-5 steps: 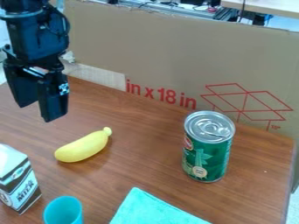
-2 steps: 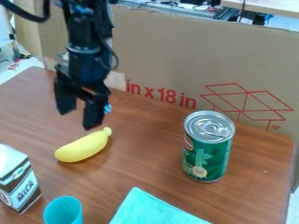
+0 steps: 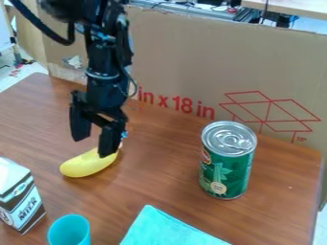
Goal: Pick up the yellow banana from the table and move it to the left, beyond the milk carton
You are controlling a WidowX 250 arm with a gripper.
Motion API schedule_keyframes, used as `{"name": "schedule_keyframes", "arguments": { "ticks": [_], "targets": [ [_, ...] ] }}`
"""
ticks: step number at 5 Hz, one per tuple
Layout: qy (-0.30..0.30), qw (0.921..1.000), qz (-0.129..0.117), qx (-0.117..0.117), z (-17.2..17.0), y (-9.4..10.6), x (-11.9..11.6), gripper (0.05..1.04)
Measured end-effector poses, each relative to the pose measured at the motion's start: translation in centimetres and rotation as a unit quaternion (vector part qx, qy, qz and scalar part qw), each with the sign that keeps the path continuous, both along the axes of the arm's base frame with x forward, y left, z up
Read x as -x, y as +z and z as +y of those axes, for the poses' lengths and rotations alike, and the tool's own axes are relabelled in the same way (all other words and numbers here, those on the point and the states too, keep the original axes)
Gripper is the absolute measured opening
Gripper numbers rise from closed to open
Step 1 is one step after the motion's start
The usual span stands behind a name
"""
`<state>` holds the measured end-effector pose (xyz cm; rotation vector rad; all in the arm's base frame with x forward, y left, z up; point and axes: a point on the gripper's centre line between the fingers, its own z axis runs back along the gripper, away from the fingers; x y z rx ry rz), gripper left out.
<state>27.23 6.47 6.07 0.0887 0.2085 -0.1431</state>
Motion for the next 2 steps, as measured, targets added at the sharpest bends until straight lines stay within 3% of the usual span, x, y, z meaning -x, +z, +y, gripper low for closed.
{"name": "schedule_keyframes", "arguments": {
  "ticks": [2],
  "targets": [
    [0.004, 0.9988, 0.048, 0.011, 0.7, -2.9, 0.5, 1.003]
  ]
}}
